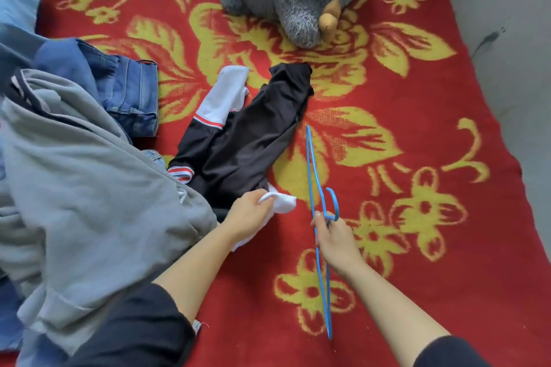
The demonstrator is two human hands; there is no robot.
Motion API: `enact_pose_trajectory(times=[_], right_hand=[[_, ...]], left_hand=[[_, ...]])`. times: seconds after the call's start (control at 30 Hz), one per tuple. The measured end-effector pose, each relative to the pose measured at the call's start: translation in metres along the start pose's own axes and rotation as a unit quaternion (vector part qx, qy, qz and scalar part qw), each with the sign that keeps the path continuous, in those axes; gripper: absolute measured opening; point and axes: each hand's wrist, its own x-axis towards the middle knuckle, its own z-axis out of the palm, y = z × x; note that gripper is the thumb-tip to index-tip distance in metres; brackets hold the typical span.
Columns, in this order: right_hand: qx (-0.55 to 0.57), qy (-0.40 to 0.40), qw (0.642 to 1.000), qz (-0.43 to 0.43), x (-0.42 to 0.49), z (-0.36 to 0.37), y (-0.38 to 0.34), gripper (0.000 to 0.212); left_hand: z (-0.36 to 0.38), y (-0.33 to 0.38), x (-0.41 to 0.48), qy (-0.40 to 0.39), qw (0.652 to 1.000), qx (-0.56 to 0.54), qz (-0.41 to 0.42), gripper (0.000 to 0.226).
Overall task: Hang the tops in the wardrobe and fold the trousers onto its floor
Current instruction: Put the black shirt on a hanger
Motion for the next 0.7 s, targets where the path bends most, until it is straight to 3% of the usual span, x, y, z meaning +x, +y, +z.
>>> enact_pose_trajectory(times=[0.1, 0.23, 0.4, 0.57, 0.7], right_hand=[[0.121, 0.013, 0.991, 0.053, -0.006, -0.013, -0.019, 0.032], [0.291, -0.013, 0.95, 0.116, -0.028, -0.05, -0.053, 0.011], [0.336, -0.027, 0.939, 0.061, -0.077, -0.102, -0.094, 0.039], [0.367, -0.1, 0.924, -0.024, -0.126, -0.14, -0.137, 0.022], [0.298, -0.111, 0.947, -0.049, -0.159, -0.158, -0.159, 0.032]], left_hand=[[-0.019, 0.035, -0.024, -0.025, 0.989, -0.141, 0.041, 0.031], [-0.06, 0.098, -0.06, -0.085, 0.953, -0.272, 0.099, 0.028], [-0.099, 0.179, -0.122, -0.11, 0.91, -0.374, 0.143, 0.025], [-0.115, 0.224, -0.188, -0.099, 0.884, -0.418, 0.186, 0.024], [-0.137, 0.248, -0.227, -0.056, 0.86, -0.459, 0.218, 0.022]])
